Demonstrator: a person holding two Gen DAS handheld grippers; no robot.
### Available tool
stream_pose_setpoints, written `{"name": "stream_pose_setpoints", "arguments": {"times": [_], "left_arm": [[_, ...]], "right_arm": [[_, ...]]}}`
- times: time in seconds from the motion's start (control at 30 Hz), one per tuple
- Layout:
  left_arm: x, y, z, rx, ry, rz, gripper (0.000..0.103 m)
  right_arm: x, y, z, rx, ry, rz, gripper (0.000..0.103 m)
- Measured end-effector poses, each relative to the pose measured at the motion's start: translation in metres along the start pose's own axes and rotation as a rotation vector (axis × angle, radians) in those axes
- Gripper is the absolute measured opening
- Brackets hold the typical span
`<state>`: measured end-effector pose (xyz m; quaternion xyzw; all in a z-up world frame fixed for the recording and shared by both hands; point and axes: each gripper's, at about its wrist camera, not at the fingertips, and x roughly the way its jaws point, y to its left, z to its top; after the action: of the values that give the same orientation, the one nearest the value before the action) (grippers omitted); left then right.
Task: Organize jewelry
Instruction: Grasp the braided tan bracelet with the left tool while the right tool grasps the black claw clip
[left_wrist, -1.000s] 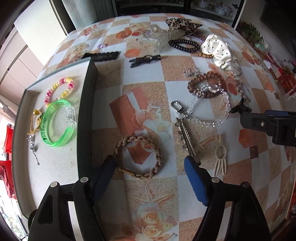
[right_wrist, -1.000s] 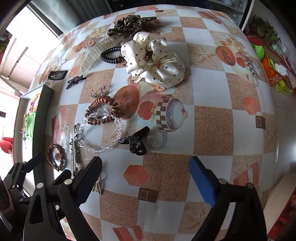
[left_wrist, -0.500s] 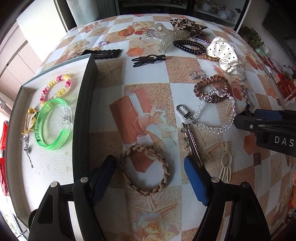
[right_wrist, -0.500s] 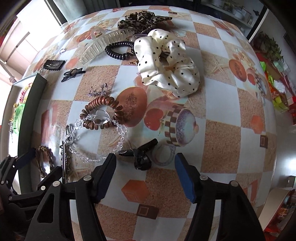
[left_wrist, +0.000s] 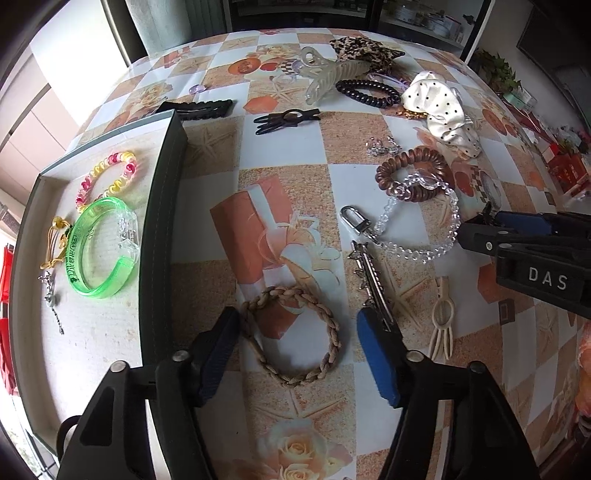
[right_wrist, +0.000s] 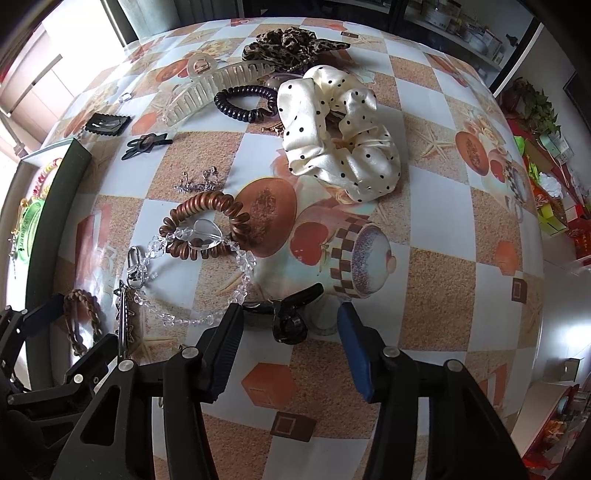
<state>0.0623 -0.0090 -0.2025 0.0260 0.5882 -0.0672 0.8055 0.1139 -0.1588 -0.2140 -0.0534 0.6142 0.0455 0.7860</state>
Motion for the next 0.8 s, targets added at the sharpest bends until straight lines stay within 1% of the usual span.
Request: {"name": "stream_pose_setpoints", "arguments": {"times": [0.07, 0.13, 0.17, 0.2, 0.23, 0.3, 0.33, 0.47, 0.5, 0.53, 0.8], "left_arm": [[-0.001, -0.002, 0.000, 0.008, 0.000, -0.004, 0.057], [-0.002, -0.005, 0.000, 0.013, 0.000, -0.007, 0.053], [-0.003, -0.005, 0.000, 0.015, -0.001, -0.009, 0.045], [-0.004, -0.007, 0.000, 0.020, -0.002, -0.012, 0.035], [-0.004, -0.008, 0.001, 0.025, -0.002, -0.015, 0.031], [-0.005, -0.012, 0.000, 0.033, 0.001, -0.020, 0.018], [-0.005, -0.012, 0.000, 0.033, 0.003, -0.024, 0.016], [-0.007, -0.010, -0.001, 0.021, 0.010, -0.042, 0.016], [-0.008, -0.009, -0.002, 0.019, 0.013, -0.045, 0.016], [-0.008, -0.008, -0.003, 0.016, 0.015, -0.051, 0.016], [-0.023, -0.009, -0.012, 0.016, 0.006, -0.089, 0.016]], "right_arm": [[0.000, 0.000, 0.000, 0.001, -0.002, 0.001, 0.049], [0.000, 0.000, 0.000, 0.004, -0.001, 0.002, 0.047], [-0.001, 0.000, 0.000, 0.004, -0.001, 0.002, 0.046], [-0.002, -0.001, 0.000, 0.006, -0.001, 0.002, 0.045], [-0.002, -0.001, 0.000, 0.006, -0.002, 0.001, 0.043], [-0.003, -0.001, -0.001, 0.008, -0.004, 0.001, 0.040], [-0.003, -0.001, -0.001, 0.009, -0.004, 0.002, 0.037], [-0.004, -0.002, -0.002, 0.019, -0.008, 0.004, 0.036], [-0.005, -0.003, -0.004, 0.022, -0.010, 0.004, 0.033], [-0.006, -0.004, -0.004, 0.027, -0.010, 0.008, 0.019], [-0.010, -0.020, -0.012, 0.106, 0.004, 0.050, 0.019]]}}
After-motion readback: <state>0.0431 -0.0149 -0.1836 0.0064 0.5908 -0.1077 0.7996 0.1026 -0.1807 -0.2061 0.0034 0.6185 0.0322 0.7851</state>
